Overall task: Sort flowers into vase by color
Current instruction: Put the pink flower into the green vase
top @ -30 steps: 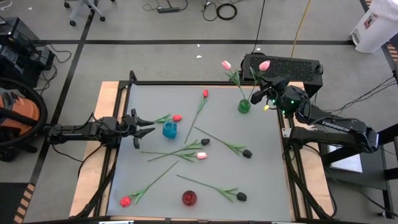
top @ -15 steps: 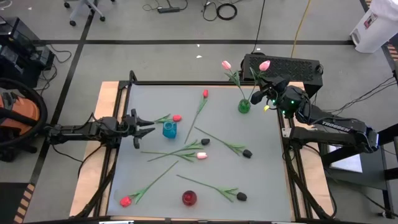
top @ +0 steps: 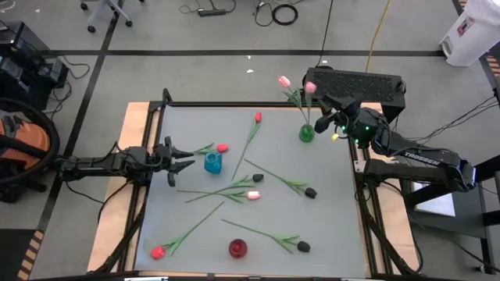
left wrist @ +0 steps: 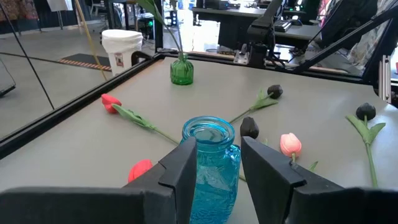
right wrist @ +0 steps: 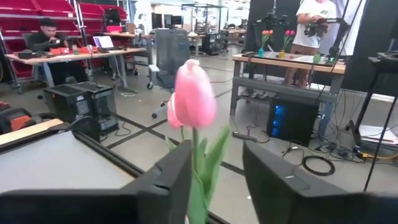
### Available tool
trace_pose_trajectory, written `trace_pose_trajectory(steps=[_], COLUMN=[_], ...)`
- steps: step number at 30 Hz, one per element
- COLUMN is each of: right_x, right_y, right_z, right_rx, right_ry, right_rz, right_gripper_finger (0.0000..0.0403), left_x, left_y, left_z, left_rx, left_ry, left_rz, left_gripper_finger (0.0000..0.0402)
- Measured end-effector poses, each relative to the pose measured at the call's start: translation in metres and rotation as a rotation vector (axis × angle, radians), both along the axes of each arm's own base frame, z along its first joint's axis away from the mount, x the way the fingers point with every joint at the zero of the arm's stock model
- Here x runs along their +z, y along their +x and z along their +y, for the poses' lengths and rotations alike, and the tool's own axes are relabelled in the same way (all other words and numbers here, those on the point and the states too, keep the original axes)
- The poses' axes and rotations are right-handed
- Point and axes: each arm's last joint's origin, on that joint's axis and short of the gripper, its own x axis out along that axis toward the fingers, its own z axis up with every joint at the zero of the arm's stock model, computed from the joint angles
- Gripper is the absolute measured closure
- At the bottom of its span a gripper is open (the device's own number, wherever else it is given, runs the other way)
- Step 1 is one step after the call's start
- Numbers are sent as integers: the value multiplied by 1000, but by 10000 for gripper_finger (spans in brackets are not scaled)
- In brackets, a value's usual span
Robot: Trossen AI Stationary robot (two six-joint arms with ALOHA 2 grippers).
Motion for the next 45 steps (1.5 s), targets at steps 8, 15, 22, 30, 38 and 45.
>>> trace_pose_trajectory(steps=[8, 15, 22, 30, 38, 45], right_x=[1, 18, 48, 69, 73, 73], right_y=[-2, -8, -13, -16, -14, 3], right_z=[1, 8, 16, 26, 36, 44], right_rx=[3, 149, 325, 409, 459, 588], right_ry=[0, 60, 194, 277, 372, 437], right_rz=[-1, -33, 58, 76, -15, -46], right_gripper_finger=[183, 170, 189, 204, 204, 204], left_x=[0, 0, 0, 0, 0, 0], left_y=[0, 0, 0, 0, 0, 0], left_z=[0, 0, 0, 0, 0, 0], left_rx=[0, 0, 0, 0, 0, 0], left_ry=[0, 0, 0, 0, 0, 0], left_rz=[0, 0, 0, 0, 0, 0], left_gripper_finger=[269, 269, 269, 269, 269, 269])
